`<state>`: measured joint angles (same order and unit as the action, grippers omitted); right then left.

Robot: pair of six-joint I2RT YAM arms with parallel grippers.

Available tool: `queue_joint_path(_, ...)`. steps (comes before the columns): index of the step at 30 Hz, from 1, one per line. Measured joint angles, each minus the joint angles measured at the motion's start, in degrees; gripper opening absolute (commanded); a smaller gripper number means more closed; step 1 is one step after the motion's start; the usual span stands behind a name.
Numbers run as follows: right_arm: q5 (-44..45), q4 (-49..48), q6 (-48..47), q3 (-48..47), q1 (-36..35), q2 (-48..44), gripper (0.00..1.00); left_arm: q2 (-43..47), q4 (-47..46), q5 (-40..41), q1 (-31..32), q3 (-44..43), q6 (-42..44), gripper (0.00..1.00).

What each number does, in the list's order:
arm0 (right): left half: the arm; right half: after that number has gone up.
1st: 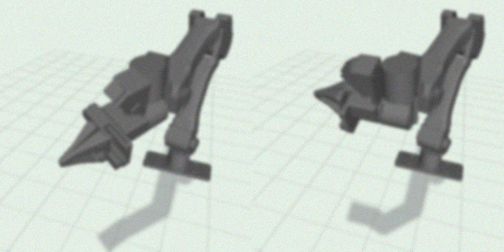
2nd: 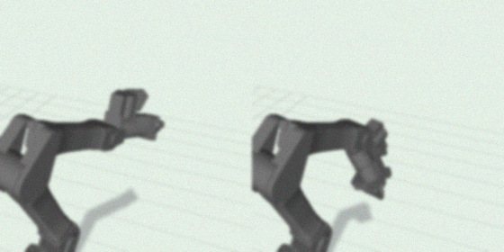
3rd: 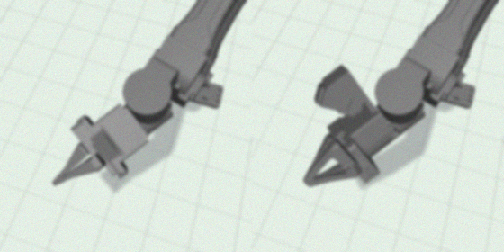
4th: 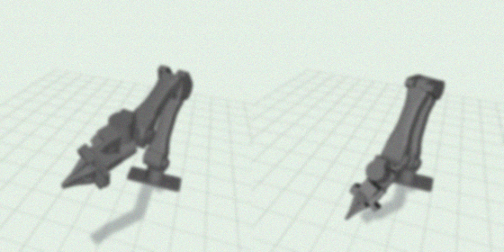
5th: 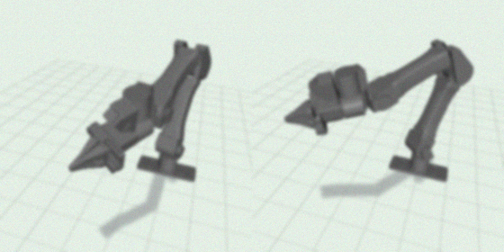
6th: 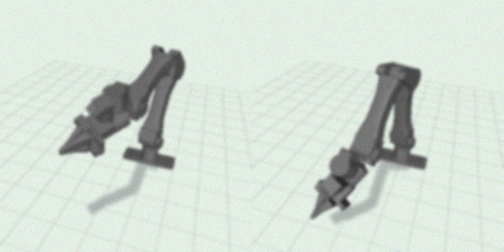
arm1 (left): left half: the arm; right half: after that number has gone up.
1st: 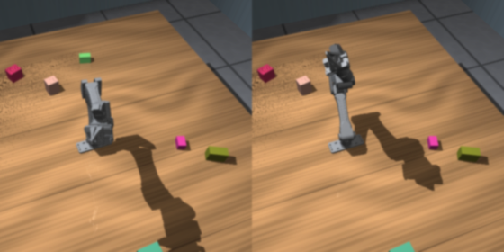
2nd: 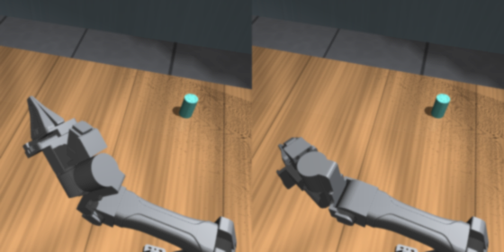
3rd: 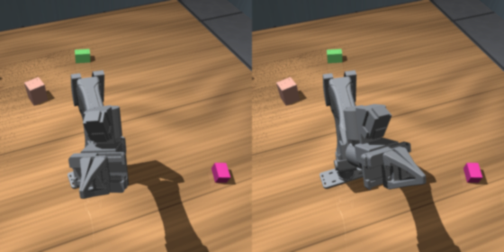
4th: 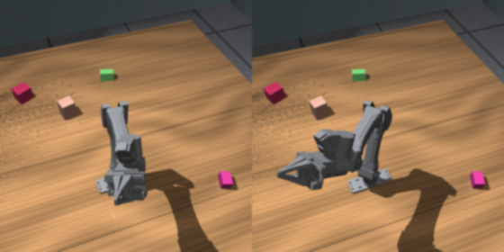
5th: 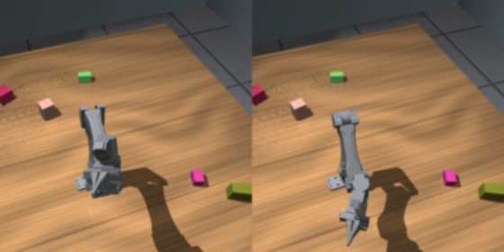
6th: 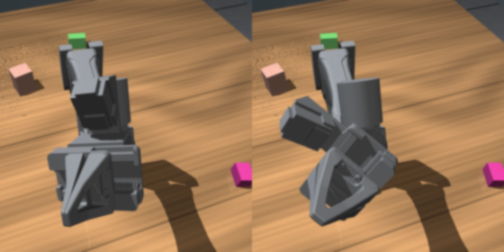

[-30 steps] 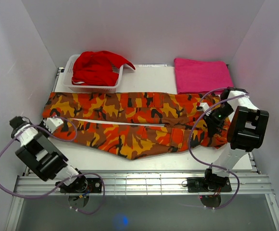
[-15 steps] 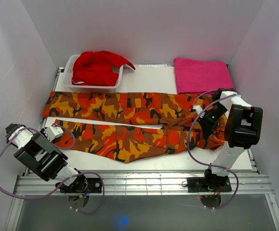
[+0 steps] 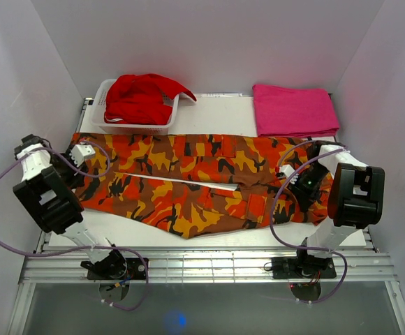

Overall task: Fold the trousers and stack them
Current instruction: Flatten the trousers out

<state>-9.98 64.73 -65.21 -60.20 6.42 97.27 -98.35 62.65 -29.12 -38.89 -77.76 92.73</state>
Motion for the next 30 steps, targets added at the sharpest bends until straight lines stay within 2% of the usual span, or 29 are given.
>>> queue_joint_path(10,2.6,-1.4,-0.2,0.7,-0.1,-0.4,0.08,-10.1,-4.3,2.8,10.3,-5.4,-14.7,0.68)
queue_joint_path(15,3.6,-2.1,-0.1,0.7,-0.1,-0.2,0.08,-12.5,-8.5,3.5,11.1,-6.1,-19.7,0.69)
queue_joint_path(19,4.0,-2.9,-0.1,0.8,-0.1,-0.2,0.08,-14.7,-9.7,3.4,11.1,-7.7,-21.2,0.69)
queue_joint_path(25,4.2,-3.3,-0.1,0.8,-0.1,0.0,0.08,-21.1,-6.1,2.8,11.1,-16.7,-21.2,0.69)
queue_joint_path(30,4.2,-3.4,-0.1,0.8,-0.1,0.5,0.08,-24.1,-2.3,1.6,11.1,-18.8,-20.4,0.69)
